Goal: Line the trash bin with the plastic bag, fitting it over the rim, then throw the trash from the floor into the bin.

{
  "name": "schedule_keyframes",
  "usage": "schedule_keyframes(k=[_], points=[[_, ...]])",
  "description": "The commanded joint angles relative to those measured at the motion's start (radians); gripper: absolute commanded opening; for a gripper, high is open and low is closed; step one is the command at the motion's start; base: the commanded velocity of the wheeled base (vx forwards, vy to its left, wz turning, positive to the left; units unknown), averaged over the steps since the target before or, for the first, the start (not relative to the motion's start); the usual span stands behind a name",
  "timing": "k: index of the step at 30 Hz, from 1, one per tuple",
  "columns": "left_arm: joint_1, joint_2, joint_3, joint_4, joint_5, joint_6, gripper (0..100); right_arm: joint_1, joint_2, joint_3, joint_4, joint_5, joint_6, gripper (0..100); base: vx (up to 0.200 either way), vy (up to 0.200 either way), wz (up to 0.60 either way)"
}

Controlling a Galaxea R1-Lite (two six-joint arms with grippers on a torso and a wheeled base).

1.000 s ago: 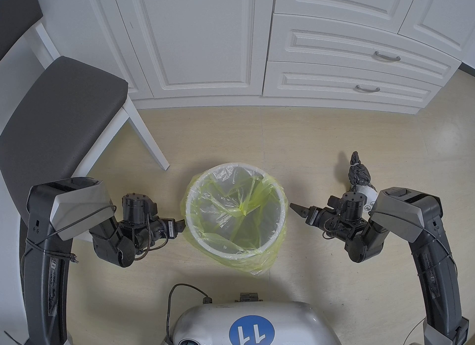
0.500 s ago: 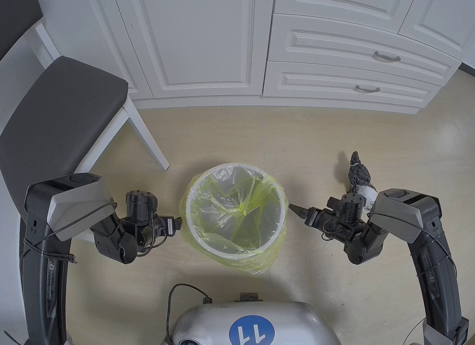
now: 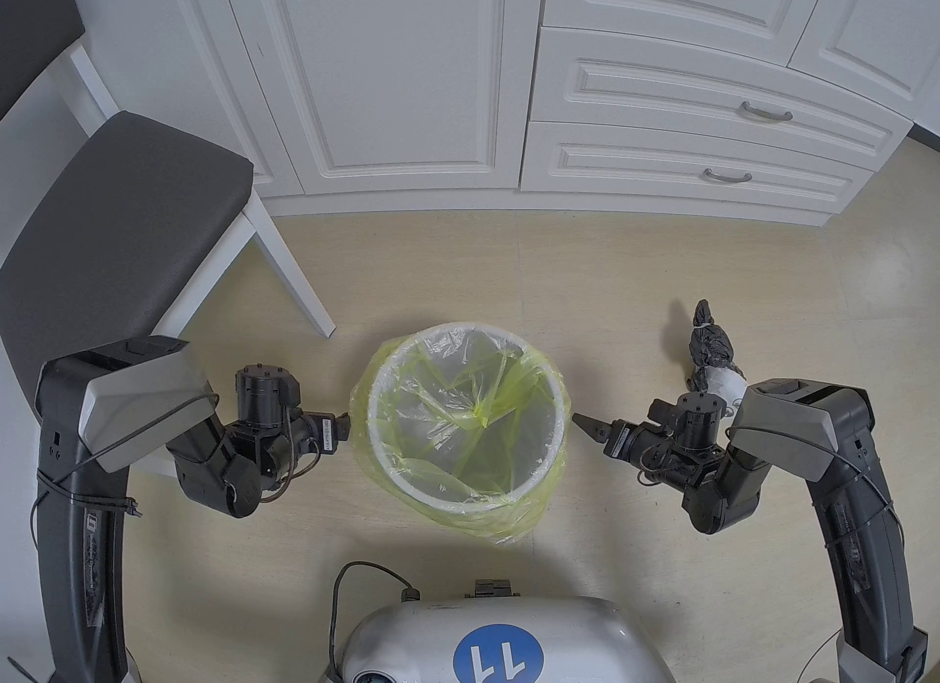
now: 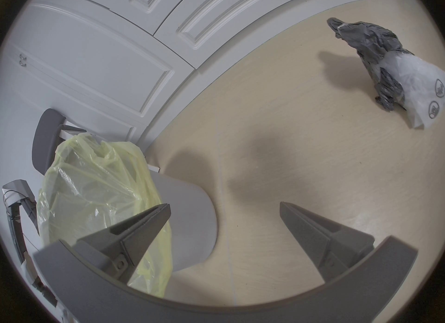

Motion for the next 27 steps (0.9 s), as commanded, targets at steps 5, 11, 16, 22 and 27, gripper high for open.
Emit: schedule_keyframes(k=[5,11,16,22,27], points=[[0.114,0.035,0.122,-0.258,-0.294,0.027,100,0.045,0.003,0.101,-0.158,-0.160,0.049,100,0.000,0.000,0.00],[0.084,0.100,0.100,-0.340,-0.294,0.026,100,0.046,0.006,0.102,-0.167,-0.258,0.055,100,0.000,0.000,0.00],[0.086,0.118,0.099,-0.340,-0.296,0.023,100,0.051,0.004,0.108,-0.169,-0.258,0.055,100,0.000,0.000,0.00],[0.023,0.187,0.031,-0.351,-0.283,-0.017,100,0.051,0.003,0.110,-0.169,-0.253,0.054,100,0.000,0.000,0.00],[-0.032,0.210,-0.041,-0.362,-0.188,-0.077,100,0.056,0.004,0.119,-0.184,-0.247,0.052,100,0.000,0.000,0.00]])
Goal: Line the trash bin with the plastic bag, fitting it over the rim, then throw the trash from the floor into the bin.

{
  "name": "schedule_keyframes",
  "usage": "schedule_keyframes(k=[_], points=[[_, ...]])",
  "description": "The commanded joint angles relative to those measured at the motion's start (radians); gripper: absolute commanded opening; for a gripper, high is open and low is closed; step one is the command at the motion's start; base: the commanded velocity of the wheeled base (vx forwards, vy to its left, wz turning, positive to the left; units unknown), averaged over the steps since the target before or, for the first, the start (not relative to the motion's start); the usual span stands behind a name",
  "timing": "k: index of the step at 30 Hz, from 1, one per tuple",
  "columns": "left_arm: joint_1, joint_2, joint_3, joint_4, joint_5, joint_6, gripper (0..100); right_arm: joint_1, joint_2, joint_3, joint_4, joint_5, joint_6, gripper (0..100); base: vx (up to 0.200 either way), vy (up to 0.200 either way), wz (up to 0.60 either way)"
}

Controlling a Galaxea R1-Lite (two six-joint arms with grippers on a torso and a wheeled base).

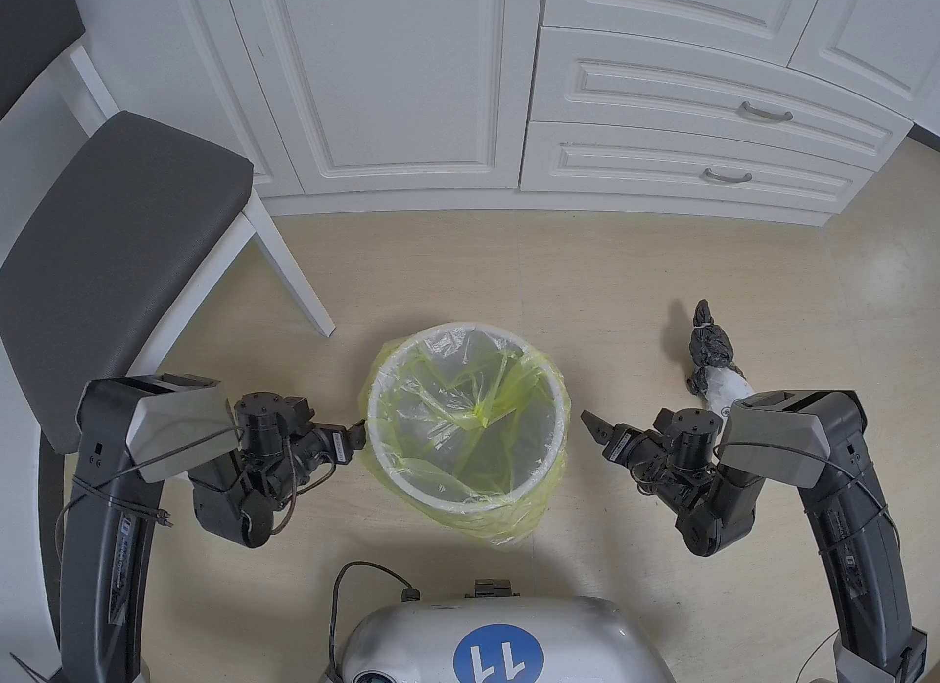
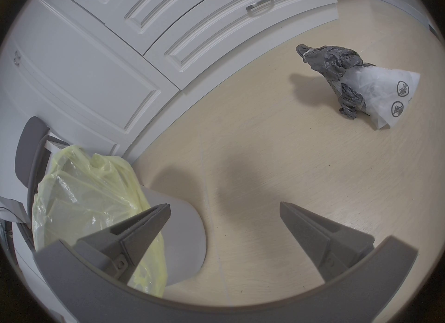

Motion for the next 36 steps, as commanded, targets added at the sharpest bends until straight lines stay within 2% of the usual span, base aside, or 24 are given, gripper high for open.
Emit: schedule_keyframes(k=[1,10,14,18,21,23,27,30,36], points=[[-0.052,0.048,-0.052,-0.008,0.033,-0.020,100,0.004,0.003,0.007,-0.007,0.005,-0.002,100,0.000,0.000,0.00],[-0.063,0.056,-0.084,0.029,0.038,-0.020,100,0.030,0.000,0.038,-0.034,0.005,-0.002,100,0.000,0.000,0.00],[-0.037,0.042,-0.086,0.046,0.050,-0.017,100,0.030,0.001,0.038,-0.039,0.005,0.000,100,0.000,0.000,0.00],[0.037,-0.056,-0.047,0.063,0.033,-0.001,100,0.030,0.000,0.038,-0.039,0.005,0.000,100,0.000,0.000,0.00],[0.095,-0.141,0.018,0.083,-0.045,0.003,100,0.028,0.000,0.038,-0.039,0.005,0.001,100,0.000,0.000,0.00],[0.130,-0.177,0.061,0.078,-0.128,0.003,100,0.028,0.000,0.038,-0.037,0.005,0.001,100,0.000,0.000,0.00],[0.161,-0.196,0.107,0.038,-0.225,0.002,100,0.025,0.000,0.036,-0.036,0.005,0.001,100,0.000,0.000,0.00],[0.158,-0.187,0.127,-0.008,-0.232,0.002,100,0.021,0.000,0.036,-0.034,0.005,0.001,100,0.000,0.000,0.00],[0.155,-0.190,0.147,-0.012,-0.242,0.003,100,0.019,0.000,0.036,-0.033,0.005,0.001,100,0.000,0.000,0.00]])
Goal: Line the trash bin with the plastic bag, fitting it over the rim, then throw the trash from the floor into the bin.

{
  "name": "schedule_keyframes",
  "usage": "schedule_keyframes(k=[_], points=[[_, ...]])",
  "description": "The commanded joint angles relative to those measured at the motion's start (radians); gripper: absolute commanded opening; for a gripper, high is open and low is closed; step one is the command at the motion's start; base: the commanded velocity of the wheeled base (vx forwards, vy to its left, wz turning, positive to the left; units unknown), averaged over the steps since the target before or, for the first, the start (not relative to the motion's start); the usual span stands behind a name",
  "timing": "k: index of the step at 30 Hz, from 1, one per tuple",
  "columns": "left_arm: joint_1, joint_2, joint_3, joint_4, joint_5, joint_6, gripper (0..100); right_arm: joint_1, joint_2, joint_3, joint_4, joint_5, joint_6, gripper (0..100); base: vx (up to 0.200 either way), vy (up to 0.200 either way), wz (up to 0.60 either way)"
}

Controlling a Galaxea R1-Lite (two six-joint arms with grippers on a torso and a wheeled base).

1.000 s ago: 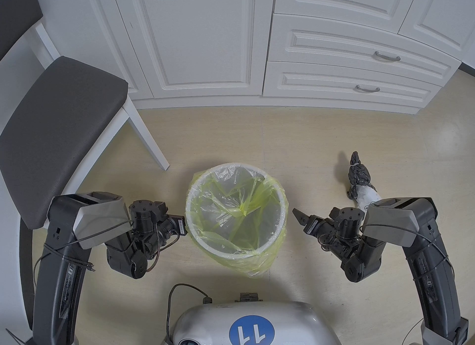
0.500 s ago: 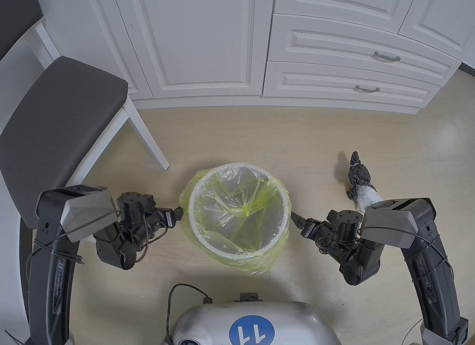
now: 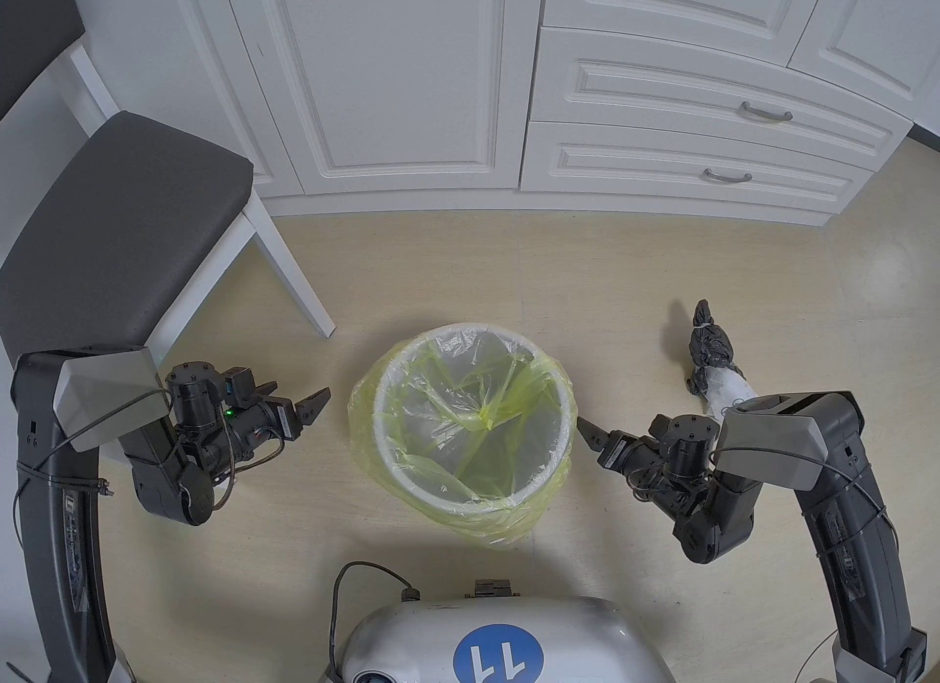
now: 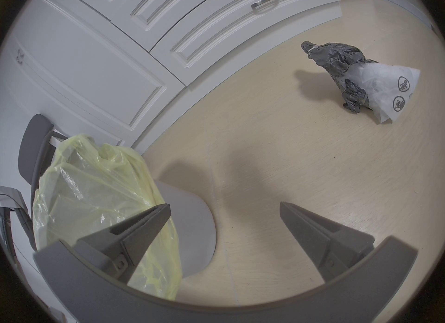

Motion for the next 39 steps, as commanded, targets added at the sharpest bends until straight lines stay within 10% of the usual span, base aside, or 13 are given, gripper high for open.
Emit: schedule_keyframes(k=[1,18,26,39], points=[[0.003,-0.018,0.026,-0.001,-0.028,0.000,100,-0.001,0.001,0.000,0.001,0.000,0.000,100,0.000,0.000,0.00],[-0.106,0.139,-0.004,-0.033,-0.048,-0.006,100,-0.004,-0.001,0.000,0.005,0.005,0.000,100,0.000,0.000,0.00],[-0.151,0.223,-0.156,-0.013,0.141,-0.051,100,-0.004,-0.001,0.000,0.005,0.005,0.000,100,0.000,0.000,0.00],[-0.178,0.196,-0.184,-0.082,0.153,-0.186,100,-0.004,-0.001,0.000,0.005,0.005,0.000,100,0.000,0.000,0.00]])
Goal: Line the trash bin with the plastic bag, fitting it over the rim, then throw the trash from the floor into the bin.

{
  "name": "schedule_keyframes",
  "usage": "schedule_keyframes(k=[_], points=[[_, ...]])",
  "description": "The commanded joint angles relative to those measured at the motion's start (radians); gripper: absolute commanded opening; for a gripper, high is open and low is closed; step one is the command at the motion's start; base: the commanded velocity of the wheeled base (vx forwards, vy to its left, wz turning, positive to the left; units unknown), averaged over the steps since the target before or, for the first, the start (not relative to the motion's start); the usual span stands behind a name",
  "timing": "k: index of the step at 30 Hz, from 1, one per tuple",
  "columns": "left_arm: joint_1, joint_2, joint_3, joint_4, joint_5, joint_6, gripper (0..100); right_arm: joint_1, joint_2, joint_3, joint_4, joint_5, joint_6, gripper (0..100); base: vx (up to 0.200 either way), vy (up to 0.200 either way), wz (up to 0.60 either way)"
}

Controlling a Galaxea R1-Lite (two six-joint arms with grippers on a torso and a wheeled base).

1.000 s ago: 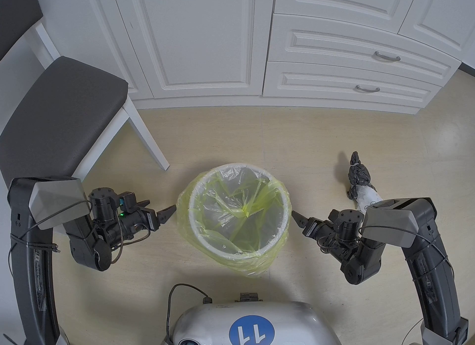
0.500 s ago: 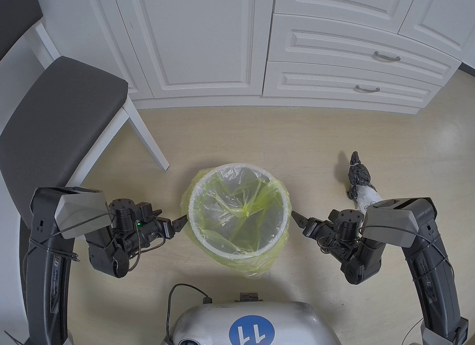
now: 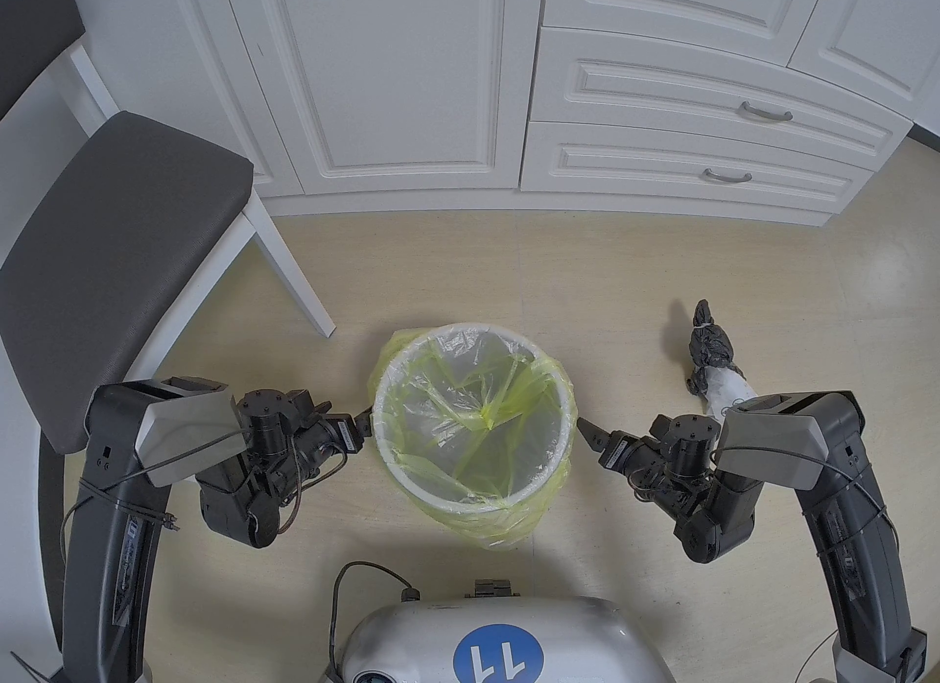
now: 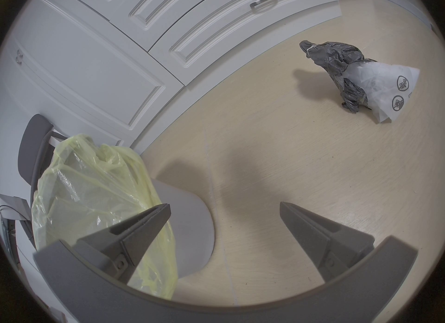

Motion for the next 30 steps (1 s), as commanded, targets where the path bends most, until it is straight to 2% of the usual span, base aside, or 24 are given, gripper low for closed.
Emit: schedule_keyframes(k=[1,4,10,14,16,19,25,30], points=[[-0.012,-0.006,-0.021,-0.014,0.005,-0.011,100,0.000,-0.001,0.000,-0.001,-0.001,0.000,100,0.000,0.000,0.00],[-0.007,-0.006,-0.027,-0.044,0.022,-0.019,100,0.000,-0.001,0.000,-0.001,-0.001,0.000,100,0.000,0.000,0.00],[0.031,-0.058,0.018,-0.030,0.007,-0.013,100,0.000,-0.001,0.000,-0.001,0.001,0.000,100,0.000,0.000,0.00],[0.063,-0.105,0.059,-0.012,-0.055,-0.005,100,0.000,-0.001,0.000,-0.001,-0.001,0.000,100,0.000,0.000,0.00],[0.105,-0.154,0.102,0.029,-0.116,-0.002,100,0.000,-0.001,0.000,-0.001,0.001,0.000,100,0.000,0.000,0.00],[0.129,-0.162,0.102,0.063,-0.136,0.004,100,0.000,-0.001,0.000,-0.001,-0.001,0.000,100,0.000,0.000,0.00],[0.125,-0.151,0.099,0.129,-0.136,0.049,100,0.000,-0.001,0.000,-0.001,-0.001,0.000,100,0.000,0.000,0.00],[0.086,-0.110,0.090,0.152,-0.134,0.059,100,0.000,-0.001,0.000,-0.001,-0.001,0.000,100,0.000,0.000,0.00]])
